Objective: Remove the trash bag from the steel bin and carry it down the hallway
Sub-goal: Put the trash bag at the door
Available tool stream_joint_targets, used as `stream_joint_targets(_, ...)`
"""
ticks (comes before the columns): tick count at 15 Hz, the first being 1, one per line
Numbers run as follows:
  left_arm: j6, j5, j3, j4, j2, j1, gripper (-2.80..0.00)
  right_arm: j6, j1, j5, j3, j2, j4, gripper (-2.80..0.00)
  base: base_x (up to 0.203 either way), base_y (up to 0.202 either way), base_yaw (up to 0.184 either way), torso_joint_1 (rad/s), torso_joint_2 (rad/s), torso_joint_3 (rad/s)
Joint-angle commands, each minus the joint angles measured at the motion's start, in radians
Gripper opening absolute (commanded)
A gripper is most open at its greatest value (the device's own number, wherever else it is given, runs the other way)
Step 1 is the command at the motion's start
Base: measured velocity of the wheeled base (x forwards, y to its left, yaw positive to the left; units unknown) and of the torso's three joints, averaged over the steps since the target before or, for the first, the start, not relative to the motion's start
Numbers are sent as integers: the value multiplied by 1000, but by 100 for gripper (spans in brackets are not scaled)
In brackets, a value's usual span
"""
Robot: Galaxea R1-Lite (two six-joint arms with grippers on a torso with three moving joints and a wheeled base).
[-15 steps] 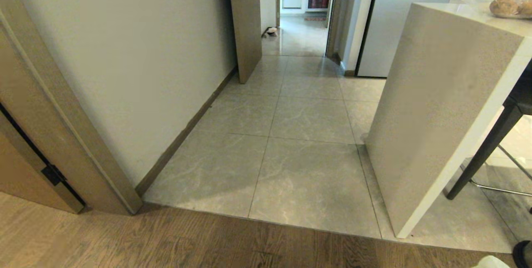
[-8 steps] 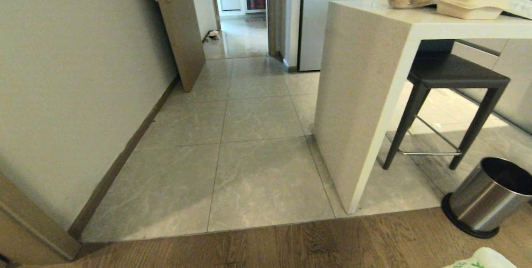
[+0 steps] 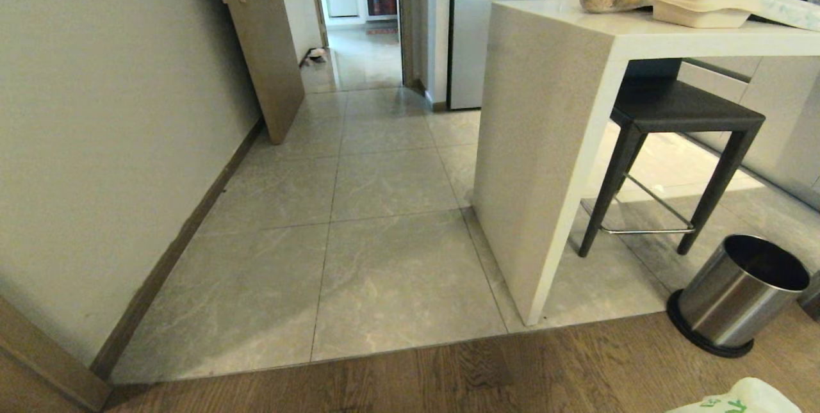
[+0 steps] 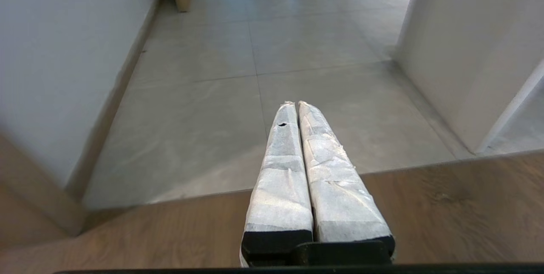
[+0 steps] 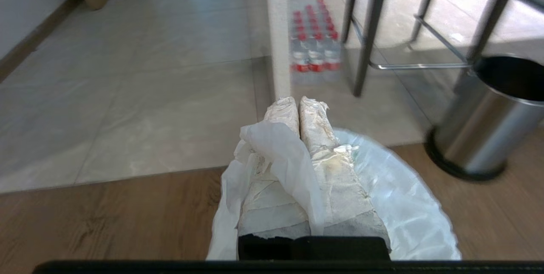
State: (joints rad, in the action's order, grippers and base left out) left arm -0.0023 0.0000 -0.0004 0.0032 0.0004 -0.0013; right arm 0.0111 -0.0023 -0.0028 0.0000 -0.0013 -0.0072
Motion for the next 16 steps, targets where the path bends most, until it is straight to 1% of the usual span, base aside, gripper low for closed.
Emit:
stream_joint_targets(1,-1,0,0,0,0,1,-280,0,2,0,0,0,0,-280,5,-13,111,4,7,4)
stream_joint_targets(4,-1,0,0,0,0,1,-280,1,1,1,0,0,3,-280,3,-16,163,4,2,3)
stream_joint_targets(6,-1,0,0,0,0,1,-280,0,1,3,0,0,1,-280,2,-11,99,0,6,3)
stream_joint_targets(10,-2,0,0,0,0,1,-280,1,2,2,0,0,1,-280,0,0,0,0,0,0)
stream_joint_targets(11,7,1,0,-2,0,1,-280,1,1,1,0,0,1,-280,44,1,1,7,-6,-2)
stream_joint_targets(16,7,0,0,-3,0,1,-280,-3,1,1,0,0,0,-280,169,0,-2,3,0,3)
